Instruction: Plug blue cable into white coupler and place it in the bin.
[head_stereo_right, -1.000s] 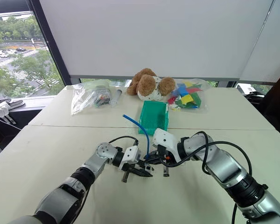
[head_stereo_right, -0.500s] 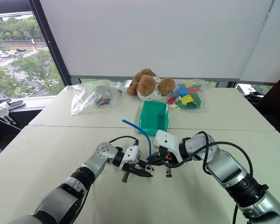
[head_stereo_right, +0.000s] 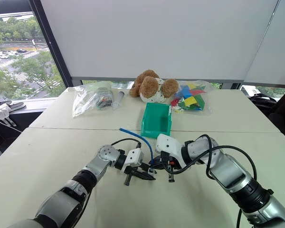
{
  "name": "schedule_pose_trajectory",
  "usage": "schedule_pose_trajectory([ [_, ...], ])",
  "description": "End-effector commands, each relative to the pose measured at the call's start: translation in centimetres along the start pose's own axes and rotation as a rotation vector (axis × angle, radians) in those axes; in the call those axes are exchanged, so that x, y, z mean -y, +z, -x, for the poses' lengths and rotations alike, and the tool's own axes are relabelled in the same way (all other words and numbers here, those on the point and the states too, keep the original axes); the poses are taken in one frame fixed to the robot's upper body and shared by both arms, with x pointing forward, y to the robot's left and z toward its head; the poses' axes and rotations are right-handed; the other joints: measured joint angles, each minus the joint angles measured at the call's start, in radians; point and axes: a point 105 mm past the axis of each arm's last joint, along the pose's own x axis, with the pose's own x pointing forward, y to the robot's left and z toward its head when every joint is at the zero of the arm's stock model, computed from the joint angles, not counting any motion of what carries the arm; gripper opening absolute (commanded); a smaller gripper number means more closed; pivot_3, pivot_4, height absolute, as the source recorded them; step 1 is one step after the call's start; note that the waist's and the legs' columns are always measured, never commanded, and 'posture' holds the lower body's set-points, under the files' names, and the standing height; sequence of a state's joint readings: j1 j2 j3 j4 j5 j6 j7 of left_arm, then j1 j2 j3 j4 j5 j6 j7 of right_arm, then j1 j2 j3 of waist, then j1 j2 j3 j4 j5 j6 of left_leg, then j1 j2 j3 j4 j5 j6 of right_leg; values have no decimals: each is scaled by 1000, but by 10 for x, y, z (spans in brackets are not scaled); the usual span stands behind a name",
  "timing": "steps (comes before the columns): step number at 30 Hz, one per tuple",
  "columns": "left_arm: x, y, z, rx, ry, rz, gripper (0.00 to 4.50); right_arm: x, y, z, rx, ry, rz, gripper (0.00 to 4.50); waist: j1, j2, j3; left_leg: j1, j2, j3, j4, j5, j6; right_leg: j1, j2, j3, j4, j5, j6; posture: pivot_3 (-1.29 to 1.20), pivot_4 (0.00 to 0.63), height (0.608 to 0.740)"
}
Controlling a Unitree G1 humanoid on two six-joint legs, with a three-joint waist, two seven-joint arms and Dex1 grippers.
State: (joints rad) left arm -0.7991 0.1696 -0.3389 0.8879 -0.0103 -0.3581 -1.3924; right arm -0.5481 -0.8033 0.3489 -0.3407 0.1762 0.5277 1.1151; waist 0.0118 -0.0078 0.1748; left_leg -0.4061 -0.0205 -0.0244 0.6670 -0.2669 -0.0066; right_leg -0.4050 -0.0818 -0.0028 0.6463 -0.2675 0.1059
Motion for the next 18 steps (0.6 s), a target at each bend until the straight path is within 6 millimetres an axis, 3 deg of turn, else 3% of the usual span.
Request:
schedule_pose_trajectory([
  [1, 8, -19, 0, -79, -15, 53, 369, -4, 7, -2, 11, 10, 25, 0, 0, 0, 0, 0, 0, 0, 0, 0, 0, 0, 0, 0, 0, 0, 0, 0, 150, 740],
  [12, 9, -19, -1, -74, -16, 56, 369, -6, 10, -9, 12, 23, 24, 0, 0, 0, 0, 0, 0, 0, 0, 0, 0, 0, 0, 0, 0, 0, 0, 0, 150, 740],
  [18, 10, -19, -1, -73, -19, 56, 369, -11, -1, -14, -10, 38, -10, 0, 0, 0, 0, 0, 0, 0, 0, 0, 0, 0, 0, 0, 0, 0, 0, 0, 150, 740],
])
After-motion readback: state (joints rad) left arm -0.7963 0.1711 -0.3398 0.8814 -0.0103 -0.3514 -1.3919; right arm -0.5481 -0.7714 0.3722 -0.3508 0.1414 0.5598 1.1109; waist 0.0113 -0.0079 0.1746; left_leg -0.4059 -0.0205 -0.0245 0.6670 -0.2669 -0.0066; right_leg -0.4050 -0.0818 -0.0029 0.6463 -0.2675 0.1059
